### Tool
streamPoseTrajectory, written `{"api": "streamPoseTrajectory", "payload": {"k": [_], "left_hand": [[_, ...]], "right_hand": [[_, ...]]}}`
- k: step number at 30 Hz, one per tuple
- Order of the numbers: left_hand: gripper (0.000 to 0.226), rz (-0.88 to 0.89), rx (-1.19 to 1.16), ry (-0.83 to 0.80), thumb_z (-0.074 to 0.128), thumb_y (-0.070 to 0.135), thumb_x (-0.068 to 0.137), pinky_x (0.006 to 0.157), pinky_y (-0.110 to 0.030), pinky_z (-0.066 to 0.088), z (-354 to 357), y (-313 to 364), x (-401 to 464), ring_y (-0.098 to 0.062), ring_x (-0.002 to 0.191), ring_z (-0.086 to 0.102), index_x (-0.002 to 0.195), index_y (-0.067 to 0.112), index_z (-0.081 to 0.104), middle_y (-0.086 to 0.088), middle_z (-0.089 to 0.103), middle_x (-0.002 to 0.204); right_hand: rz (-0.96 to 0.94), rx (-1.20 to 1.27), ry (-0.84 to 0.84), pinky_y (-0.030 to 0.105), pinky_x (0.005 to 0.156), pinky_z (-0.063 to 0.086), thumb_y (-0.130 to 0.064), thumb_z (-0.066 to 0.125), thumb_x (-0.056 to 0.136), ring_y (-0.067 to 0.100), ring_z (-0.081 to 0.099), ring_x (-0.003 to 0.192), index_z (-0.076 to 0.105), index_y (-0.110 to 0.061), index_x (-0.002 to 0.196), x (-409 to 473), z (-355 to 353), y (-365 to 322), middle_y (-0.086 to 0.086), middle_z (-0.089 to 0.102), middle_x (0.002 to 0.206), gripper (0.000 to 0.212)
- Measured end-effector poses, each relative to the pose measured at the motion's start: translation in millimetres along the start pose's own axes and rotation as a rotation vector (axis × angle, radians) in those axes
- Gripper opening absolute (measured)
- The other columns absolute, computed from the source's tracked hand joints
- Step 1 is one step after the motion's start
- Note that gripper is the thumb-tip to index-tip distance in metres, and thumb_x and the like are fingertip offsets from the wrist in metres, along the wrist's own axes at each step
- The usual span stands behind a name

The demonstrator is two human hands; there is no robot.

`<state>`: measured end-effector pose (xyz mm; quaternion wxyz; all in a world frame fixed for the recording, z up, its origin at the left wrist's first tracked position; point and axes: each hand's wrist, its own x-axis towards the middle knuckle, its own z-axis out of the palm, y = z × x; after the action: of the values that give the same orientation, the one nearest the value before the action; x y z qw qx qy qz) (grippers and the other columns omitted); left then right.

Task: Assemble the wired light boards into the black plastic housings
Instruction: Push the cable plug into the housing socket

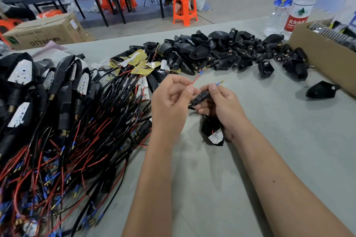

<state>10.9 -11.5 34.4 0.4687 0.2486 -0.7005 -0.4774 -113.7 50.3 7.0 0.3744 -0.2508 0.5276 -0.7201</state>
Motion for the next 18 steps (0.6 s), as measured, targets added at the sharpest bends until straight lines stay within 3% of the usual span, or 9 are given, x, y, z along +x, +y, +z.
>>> {"api": "streamPoseTrajectory", "payload": {"k": [3,6,11,14,18], "left_hand": [[0.008,0.064,-0.103,0.055,0.058,0.006,0.101,0.061,-0.033,0.055,-4.8,4.7,3.1,-0.02,0.056,0.062,0.1,0.004,0.066,-0.008,0.066,0.066],[0.015,0.021,-0.004,0.135,0.059,0.013,0.102,0.054,-0.037,0.052,-11.3,-3.0,3.7,-0.017,0.049,0.057,0.099,0.011,0.074,-0.009,0.06,0.066],[0.016,-0.065,0.383,0.07,0.075,0.019,0.09,0.063,-0.012,0.043,-20.1,-23.7,4.8,-0.003,0.068,0.061,0.079,0.029,0.076,0.009,0.069,0.084],[0.017,-0.085,0.343,-0.055,0.079,0.012,0.086,0.058,-0.009,0.04,-21.9,-26.9,4.9,0.001,0.062,0.057,0.077,0.027,0.079,0.011,0.07,0.082],[0.021,-0.065,0.312,-0.052,0.078,0.007,0.084,0.055,-0.01,0.038,-19.6,-27.2,3.2,-0.002,0.056,0.053,0.082,0.028,0.081,0.01,0.07,0.081]], "right_hand": [[0.022,0.046,0.044,0.019,0.054,0.055,-0.026,0.038,0.113,0.012,0.066,0.056,0.066,-0.006,0.097,2.5,-1.4,0.0,0.008,0.075,0.075,0.038],[0.055,0.136,0.067,0.018,0.054,0.054,-0.027,0.039,0.113,0.012,0.065,0.056,0.067,-0.007,0.096,4.0,-2.5,2.0,0.017,0.077,0.085,0.038],[0.04,0.152,0.055,0.018,0.056,0.054,-0.028,0.04,0.112,0.013,0.065,0.06,0.068,-0.006,0.098,4.9,-2.4,5.6,0.019,0.077,0.09,0.038],[0.032,0.19,0.064,0.018,0.056,0.054,-0.028,0.04,0.113,0.012,0.064,0.059,0.067,-0.004,0.099,6.2,-4.0,6.0,0.019,0.077,0.089,0.039],[0.03,0.208,0.064,0.018,0.057,0.055,-0.029,0.04,0.112,0.011,0.064,0.059,0.066,-0.003,0.1,6.6,-5.4,7.5,0.02,0.077,0.091,0.039]]}}
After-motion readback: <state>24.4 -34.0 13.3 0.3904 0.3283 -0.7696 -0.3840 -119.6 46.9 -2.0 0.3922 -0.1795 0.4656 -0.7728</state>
